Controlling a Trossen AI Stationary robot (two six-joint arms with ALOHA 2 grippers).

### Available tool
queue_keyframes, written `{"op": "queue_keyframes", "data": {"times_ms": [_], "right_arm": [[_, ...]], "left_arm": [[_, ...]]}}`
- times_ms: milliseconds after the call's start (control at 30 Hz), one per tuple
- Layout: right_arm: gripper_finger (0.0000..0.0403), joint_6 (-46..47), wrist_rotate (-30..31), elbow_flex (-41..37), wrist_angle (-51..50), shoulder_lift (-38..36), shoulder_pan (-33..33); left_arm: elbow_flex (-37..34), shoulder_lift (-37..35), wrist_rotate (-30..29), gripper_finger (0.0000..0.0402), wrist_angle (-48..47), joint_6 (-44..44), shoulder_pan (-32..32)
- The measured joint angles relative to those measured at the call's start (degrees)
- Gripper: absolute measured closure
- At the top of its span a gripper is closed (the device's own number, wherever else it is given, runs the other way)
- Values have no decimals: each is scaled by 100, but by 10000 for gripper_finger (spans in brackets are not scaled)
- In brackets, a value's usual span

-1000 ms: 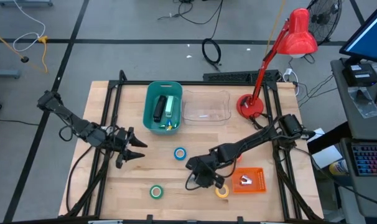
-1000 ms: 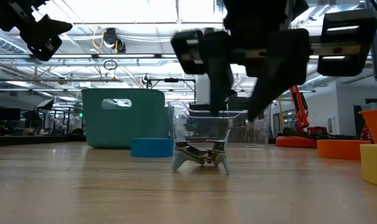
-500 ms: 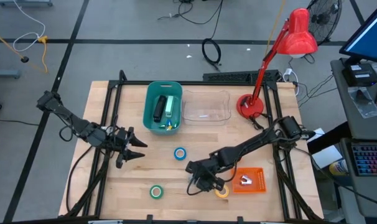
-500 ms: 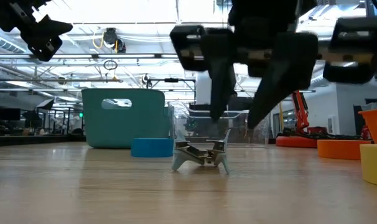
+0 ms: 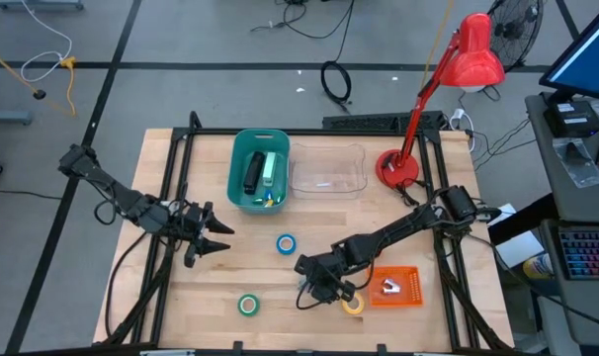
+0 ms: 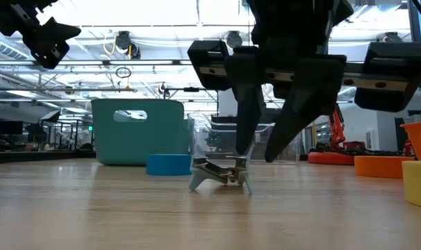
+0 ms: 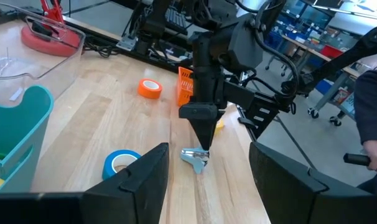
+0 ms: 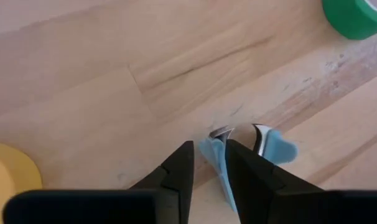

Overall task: Pick and place Stapler, Stapler remover, tape
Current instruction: Put the light blue staple remover into the orange bin

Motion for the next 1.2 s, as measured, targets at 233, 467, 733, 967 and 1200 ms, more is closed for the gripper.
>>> {"op": "queue_keyframes", "data": {"times_ms": [233,467,733,967,1200], "right_arm": [[352,2,144,0,9,-2,0],[390,4,148,0,30,26,-27],[400,47,284,9,58,46,-56],[402,-32,1250,-11,-85,-168,-55],[402,609,2196,-4,-252,-950,-52]], "left_arm": [[0,1,2,176,2,0,0],[0,1,2,176,4,0,0],[0,-1,4,176,13,2,0],[0,0,3,176,9,21,0],[0,1,4,176,9,53,0]]}}
